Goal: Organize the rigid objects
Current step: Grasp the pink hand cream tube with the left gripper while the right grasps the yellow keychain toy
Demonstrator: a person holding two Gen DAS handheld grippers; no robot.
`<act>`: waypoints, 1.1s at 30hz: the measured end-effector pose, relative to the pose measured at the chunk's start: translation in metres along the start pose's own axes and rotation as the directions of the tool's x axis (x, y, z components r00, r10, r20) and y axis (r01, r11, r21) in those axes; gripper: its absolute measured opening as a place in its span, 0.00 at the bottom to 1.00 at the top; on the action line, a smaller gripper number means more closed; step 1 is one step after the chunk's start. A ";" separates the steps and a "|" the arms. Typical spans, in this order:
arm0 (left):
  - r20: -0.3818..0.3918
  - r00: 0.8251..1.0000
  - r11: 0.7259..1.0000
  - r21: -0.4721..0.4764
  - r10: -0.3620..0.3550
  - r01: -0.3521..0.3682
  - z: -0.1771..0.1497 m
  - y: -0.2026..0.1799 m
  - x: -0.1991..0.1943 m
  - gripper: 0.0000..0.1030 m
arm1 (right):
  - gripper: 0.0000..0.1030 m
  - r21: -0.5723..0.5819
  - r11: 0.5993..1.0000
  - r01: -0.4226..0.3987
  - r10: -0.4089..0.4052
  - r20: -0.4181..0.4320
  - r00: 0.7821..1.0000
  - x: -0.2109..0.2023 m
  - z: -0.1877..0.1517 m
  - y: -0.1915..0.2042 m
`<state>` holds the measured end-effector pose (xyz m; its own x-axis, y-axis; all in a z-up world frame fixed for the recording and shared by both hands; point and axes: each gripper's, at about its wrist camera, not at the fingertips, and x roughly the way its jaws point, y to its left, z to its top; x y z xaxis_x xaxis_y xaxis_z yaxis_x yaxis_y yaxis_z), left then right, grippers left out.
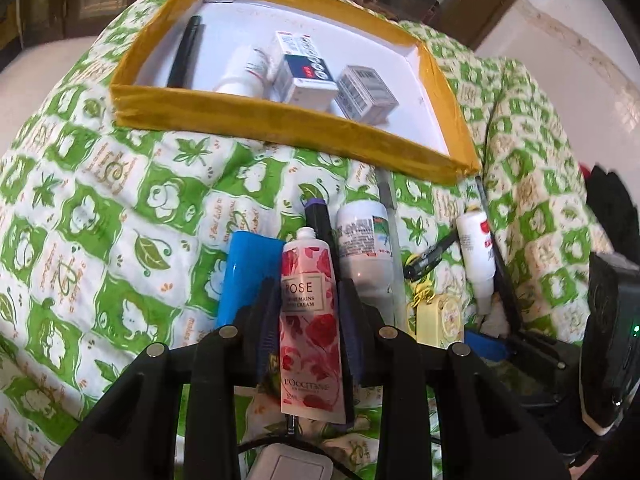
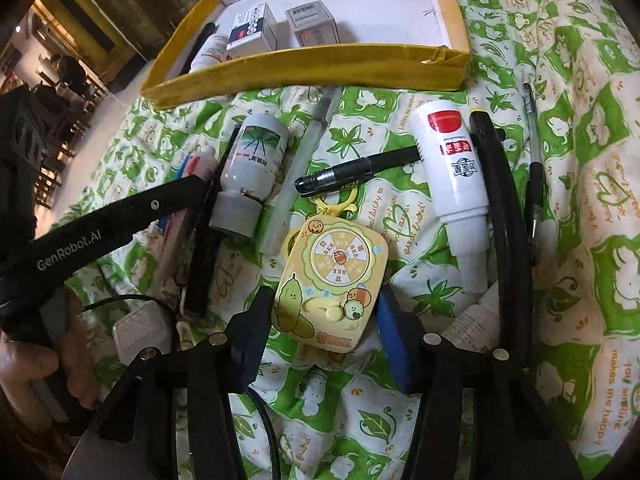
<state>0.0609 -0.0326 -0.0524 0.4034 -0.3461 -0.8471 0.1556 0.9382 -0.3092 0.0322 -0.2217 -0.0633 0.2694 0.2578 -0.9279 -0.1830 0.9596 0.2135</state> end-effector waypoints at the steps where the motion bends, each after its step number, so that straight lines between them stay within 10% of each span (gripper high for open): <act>1: -0.003 1.000 1.000 0.020 0.010 -0.010 -0.001 -0.004 0.001 0.27 | 0.46 -0.007 1.000 0.011 -0.011 -0.002 1.000 0.003 -0.001 0.003; 15: 0.059 0.990 0.989 -0.067 -0.125 0.128 -0.028 0.010 -0.036 0.21 | 0.44 -0.109 0.994 -0.005 0.022 0.151 0.988 -0.025 -0.005 0.027; 33: 0.097 0.979 0.976 -0.107 -0.178 0.188 -0.038 0.020 -0.049 0.21 | 0.42 -0.003 0.999 0.053 -0.053 -0.022 0.998 0.013 0.026 0.002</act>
<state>0.0099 0.0032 -0.0332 0.4546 -0.5065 -0.7327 0.1309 0.8517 -0.5075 0.0596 -0.2133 -0.0673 0.2581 0.2044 -0.9442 -0.1718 0.9715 0.1634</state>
